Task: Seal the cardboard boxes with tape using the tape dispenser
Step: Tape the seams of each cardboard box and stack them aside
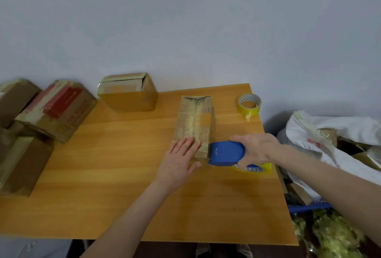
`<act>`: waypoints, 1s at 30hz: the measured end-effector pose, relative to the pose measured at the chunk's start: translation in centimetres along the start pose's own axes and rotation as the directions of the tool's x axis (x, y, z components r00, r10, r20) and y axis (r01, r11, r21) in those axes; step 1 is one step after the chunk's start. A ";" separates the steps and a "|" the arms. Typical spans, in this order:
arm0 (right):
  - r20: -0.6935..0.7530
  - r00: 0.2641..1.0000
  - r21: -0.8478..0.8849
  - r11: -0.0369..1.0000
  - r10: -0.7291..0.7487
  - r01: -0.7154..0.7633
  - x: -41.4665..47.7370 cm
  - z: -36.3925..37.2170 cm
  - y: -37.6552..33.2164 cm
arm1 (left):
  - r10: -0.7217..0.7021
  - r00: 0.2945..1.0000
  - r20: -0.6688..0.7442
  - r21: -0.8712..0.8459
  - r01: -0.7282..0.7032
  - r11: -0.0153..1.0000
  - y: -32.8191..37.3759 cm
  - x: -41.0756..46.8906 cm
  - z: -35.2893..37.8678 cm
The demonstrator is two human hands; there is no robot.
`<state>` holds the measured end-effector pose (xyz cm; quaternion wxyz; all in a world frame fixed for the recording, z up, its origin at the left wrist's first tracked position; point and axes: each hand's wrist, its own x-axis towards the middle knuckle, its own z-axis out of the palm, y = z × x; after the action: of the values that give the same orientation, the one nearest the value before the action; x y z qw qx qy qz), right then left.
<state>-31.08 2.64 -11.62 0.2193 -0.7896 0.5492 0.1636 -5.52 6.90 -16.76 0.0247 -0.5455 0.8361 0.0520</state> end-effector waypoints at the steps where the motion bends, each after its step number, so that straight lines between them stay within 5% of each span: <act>1: 0.019 1.000 -0.003 1.000 0.007 -0.006 0.3 -0.3 -0.1 | -0.009 1.000 0.001 0.001 0.009 1.000 -0.1 0.0 0.0; 7: -0.010 0.991 -0.072 0.988 0.136 -0.136 0.7 -0.2 0.2 | -0.001 0.999 0.040 0.026 0.000 1.000 0.1 -0.4 0.3; 10: -0.053 0.967 0.329 0.918 0.251 -0.220 0.2 -0.1 2.4 | -0.014 1.000 0.001 0.036 0.014 0.999 -0.1 -0.1 0.3; 13: -0.067 0.946 0.802 0.582 0.316 -0.137 0.4 1.1 3.1 | -0.033 0.999 0.004 0.032 0.033 0.999 0.3 0.1 0.2; 15: -0.028 0.909 0.933 0.338 0.416 -0.126 1.1 3.2 2.8 | -0.053 0.998 0.030 0.028 0.052 0.998 0.7 0.2 0.0; 20: 0.233 0.869 0.968 -0.188 0.436 -0.166 2.0 7.2 1.3 | -0.090 0.993 0.080 0.029 0.088 0.996 1.4 0.6 -0.8; 23: 0.355 0.872 0.893 -0.399 0.336 -0.209 1.9 8.0 -0.1 | -0.107 0.992 0.067 0.038 0.105 0.994 1.8 0.3 -0.6; 26: 0.345 0.843 0.924 -0.309 0.412 -0.226 2.6 8.5 -0.8 | -0.128 0.990 0.060 0.015 0.127 0.992 1.7 0.0 -0.1; 28: 0.285 0.811 0.958 -0.122 0.511 -0.260 2.8 8.6 -0.7 | -0.126 0.990 0.061 -0.045 0.129 0.991 1.5 -0.3 -0.5; 30: 0.144 0.829 0.942 0.183 0.541 -0.283 2.6 8.3 -0.4 | -0.147 0.989 0.017 -0.143 0.148 0.979 0.9 -0.8 -0.8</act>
<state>-29.95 5.09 -19.89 0.5188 -0.3434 0.7508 -0.2221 -6.04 7.92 -15.80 -0.0082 -0.6062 0.7874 0.1117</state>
